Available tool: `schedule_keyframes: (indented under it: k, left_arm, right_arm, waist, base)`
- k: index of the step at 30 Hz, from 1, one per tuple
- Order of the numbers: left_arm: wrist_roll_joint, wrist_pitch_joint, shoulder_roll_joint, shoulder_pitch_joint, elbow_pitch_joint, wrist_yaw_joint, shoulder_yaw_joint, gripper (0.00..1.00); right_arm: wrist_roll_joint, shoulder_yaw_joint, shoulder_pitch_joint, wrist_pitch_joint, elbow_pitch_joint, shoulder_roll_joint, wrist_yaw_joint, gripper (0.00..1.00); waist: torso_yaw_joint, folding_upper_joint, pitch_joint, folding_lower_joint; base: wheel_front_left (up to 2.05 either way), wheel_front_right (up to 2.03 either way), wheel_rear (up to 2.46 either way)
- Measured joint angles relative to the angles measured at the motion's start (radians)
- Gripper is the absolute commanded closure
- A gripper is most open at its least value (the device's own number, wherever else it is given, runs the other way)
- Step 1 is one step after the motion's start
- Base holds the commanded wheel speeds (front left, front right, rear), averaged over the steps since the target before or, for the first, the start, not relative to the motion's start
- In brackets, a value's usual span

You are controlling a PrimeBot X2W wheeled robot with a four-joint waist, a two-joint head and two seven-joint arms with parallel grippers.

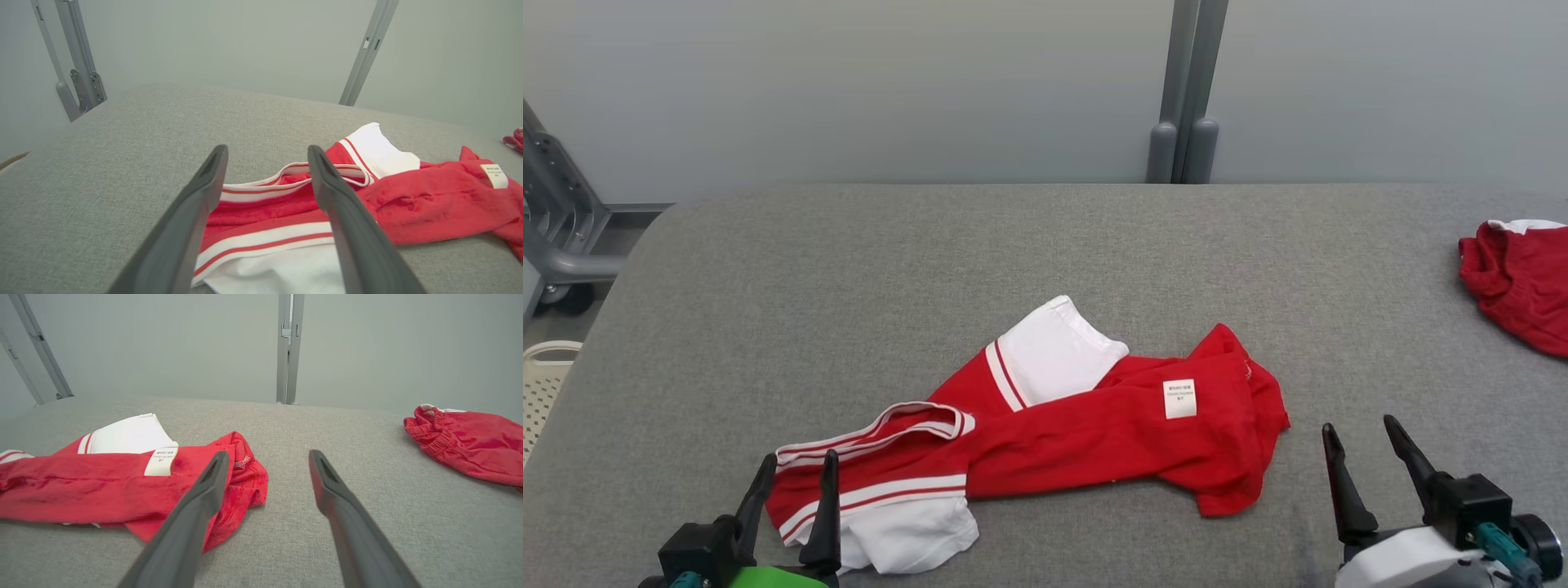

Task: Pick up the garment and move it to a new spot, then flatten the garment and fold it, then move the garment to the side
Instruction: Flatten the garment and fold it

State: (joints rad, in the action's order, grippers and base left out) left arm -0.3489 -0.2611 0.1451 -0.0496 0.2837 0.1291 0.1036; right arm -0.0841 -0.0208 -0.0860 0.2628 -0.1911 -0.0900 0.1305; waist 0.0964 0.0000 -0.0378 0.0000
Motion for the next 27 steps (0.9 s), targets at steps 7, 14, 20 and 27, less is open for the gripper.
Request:
schedule_keyframes:
  k: [7, 14, 20, 27]
  left_arm:
    - [-0.004, 0.000, 0.001, 0.009, 0.007, 0.000, 0.020, 0.00]
    - [-0.003, 0.001, -0.016, 0.010, 0.136, -0.006, 0.053, 0.00]
    - [-0.038, 0.091, -0.046, 0.046, 0.192, -0.035, 0.057, 0.00]
    - [-0.048, 0.200, -0.056, 0.073, 0.193, -0.065, 0.075, 0.00]
  right_arm:
    - [-0.004, 0.037, 0.077, 0.000, -0.049, -0.007, 0.000, 0.00]
    - [-0.059, 0.082, 0.156, 0.000, -0.266, -0.011, 0.000, 0.00]
    - [-0.134, 0.127, 0.261, 0.000, -0.371, 0.005, 0.000, 0.00]
    - [-0.177, 0.161, 0.345, -0.011, -0.510, -0.008, 0.000, 0.00]
  waist:
    - [0.008, 0.0000, 0.012, 0.0000]
    - [0.033, 0.0000, 0.031, 0.0000]
    - [0.058, 0.0000, 0.062, 0.0000]
    - [0.094, 0.0000, 0.082, 0.0000]
  base:
    - [0.00, 0.00, 0.00]
    - [0.00, 0.00, 0.00]
    - [0.00, 0.00, 0.00]
    - [0.00, 0.00, 0.00]
